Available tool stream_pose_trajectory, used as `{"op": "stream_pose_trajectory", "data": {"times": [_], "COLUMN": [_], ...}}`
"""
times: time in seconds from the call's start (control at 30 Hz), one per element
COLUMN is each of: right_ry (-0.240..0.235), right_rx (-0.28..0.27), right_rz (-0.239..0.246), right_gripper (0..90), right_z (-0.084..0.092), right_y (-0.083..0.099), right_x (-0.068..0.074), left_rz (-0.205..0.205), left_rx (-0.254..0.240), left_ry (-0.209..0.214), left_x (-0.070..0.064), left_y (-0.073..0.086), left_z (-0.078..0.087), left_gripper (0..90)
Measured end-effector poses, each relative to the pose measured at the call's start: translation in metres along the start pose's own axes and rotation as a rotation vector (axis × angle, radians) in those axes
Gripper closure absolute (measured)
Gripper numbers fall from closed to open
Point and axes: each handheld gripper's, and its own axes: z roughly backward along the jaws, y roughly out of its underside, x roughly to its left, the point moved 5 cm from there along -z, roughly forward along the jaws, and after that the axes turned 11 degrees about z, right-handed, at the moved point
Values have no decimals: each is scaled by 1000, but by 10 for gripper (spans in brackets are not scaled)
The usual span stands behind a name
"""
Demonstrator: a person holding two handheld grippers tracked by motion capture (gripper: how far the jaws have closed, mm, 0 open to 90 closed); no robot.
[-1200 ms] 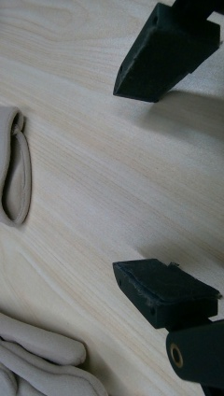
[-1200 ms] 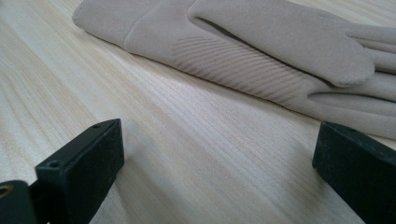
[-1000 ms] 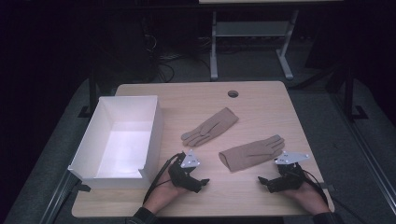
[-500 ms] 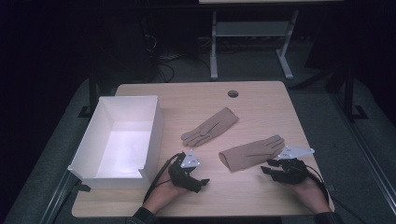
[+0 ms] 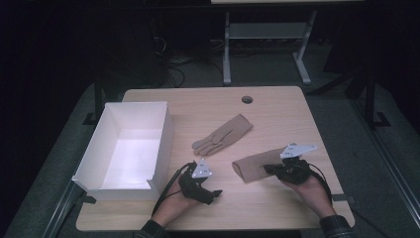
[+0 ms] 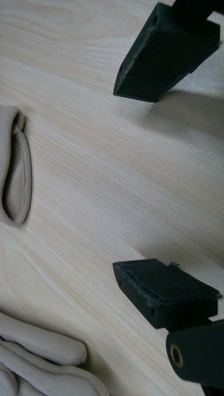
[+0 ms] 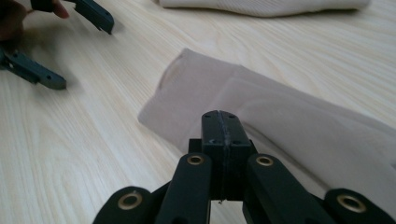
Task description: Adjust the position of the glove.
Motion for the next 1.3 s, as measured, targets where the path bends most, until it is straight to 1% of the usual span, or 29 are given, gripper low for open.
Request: {"op": "stream_pose_trajectory", "data": {"times": [0.03, 0.1, 0.13, 0.2, 0.27, 0.33, 0.4, 0.43, 0.47, 0.57, 0.6, 0.63, 0.77, 0.8, 0.83, 0.9, 0.93, 0.97, 1.03, 1.07, 1.1, 1.13, 1.17, 1.2, 1.3], "right_ry": [-6, -11, -16, -22, -33, -35, -44, -44, -46, -56, -58, -58, -63, -60, -61, -57, -57, -54, -55, -53, -51, -47, -47, -60, -68], "right_rx": [-5, -2, -13, -10, -10, -4, -7, -7, -7, -6, -1, -2, 14, 13, 19, 21, 21, 26, 29, 43, 60, 55, 55, 52, 54], "right_rz": [4, 8, 11, 6, 25, 20, 32, 32, 35, 42, 36, 51, 48, 59, 50, 64, 64, 61, 60, 62, 68, 78, 78, 58, 62], "right_gripper": [900, 900, 900, 900, 900, 900, 900, 900, 900, 900, 900, 900, 900, 900, 900, 900, 900, 900, 900, 900, 900, 900, 900, 900, 900], "right_z": [-5, -7, -12, -13, -22, -24, -31, -31, -36, -44, -47, -50, -57, -60, -62, -69, -69, -73, -75, -78, -81, -83, -83, -82, -81], "right_y": [-5, -8, -12, -14, -19, -21, -27, -27, -31, -36, -37, -37, -39, -40, -41, -43, -43, -43, -44, -42, -40, -38, -38, -38, -37], "right_x": [1, 2, 3, 4, 5, 6, 7, 7, 8, 9, 10, 10, 11, 10, 11, 11, 11, 11, 10, 10, 10, 9, 9, 9, 10], "left_rz": [-1, -2, -2, 0, -7, -6, -7, -7, -6, -7, -5, -5, -2, -1, -1, 1, 1, 1, 5, -2, 3, 4, 4, 2, 3], "left_rx": [1, 1, 1, 1, 0, 0, 0, 0, -1, 0, -1, -1, 0, 0, 0, -1, -1, -1, -4, -1, 0, -2, -2, -2, -1], "left_ry": [0, 0, 0, 0, -2, -2, -3, -3, -3, -3, -3, -3, -1, 0, 0, 0, 0, 0, 1, -2, -1, -1, -1, -2, -2], "left_x": [0, 0, 0, 0, 1, 0, 1, 1, 1, 1, 0, 0, 0, 0, 0, 0, 0, 0, 0, 0, 0, 0, 0, 0, 0], "left_y": [0, 0, 0, 0, 0, 0, 0, 0, 0, 0, 0, 0, 0, 0, 0, 0, 0, 0, 0, 0, 0, 0, 0, 0, 0], "left_z": [0, 0, 0, 0, 0, 0, 0, 0, 0, 0, 0, 0, 0, 0, 0, 0, 0, 0, 0, 0, 0, 0, 0, 0, 0], "left_gripper": [127, 127, 127, 127, 127, 128, 127, 127, 127, 127, 128, 127, 127, 127, 127, 127, 127, 127, 127, 127, 128, 128, 128, 128, 128]}}
